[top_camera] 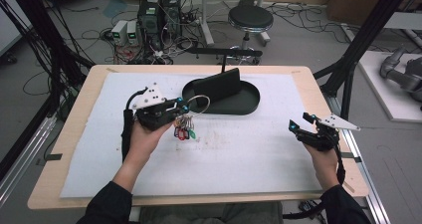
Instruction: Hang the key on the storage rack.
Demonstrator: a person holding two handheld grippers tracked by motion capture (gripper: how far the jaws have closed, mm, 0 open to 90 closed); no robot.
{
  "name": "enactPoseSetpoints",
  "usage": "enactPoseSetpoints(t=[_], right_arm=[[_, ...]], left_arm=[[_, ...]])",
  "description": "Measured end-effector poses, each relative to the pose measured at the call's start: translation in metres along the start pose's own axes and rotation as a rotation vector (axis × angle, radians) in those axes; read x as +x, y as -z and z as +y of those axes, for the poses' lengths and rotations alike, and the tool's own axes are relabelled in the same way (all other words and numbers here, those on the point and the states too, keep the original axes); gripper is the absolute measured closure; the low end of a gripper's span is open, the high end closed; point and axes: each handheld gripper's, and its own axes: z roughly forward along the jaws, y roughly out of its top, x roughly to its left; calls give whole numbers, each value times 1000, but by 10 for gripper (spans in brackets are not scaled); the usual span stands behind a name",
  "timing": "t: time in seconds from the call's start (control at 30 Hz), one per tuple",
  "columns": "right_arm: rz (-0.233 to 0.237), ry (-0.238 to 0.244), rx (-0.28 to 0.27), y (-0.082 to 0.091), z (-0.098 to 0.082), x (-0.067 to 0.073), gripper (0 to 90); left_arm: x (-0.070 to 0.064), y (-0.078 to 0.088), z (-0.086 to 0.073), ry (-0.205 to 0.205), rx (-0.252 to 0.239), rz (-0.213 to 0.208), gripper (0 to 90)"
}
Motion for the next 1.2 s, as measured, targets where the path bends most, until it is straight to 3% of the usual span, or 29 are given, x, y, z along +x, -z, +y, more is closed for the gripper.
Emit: enactPoseSetpoints(t=[0.73,1.2], right_arm=[[1,2,0,-1,0,0,329],[3,-1,-4,-1,0,-1,329]], left_arm=[[37,0,25,33,-88,141,865],[61,-13,28,38,-99,220,865]])
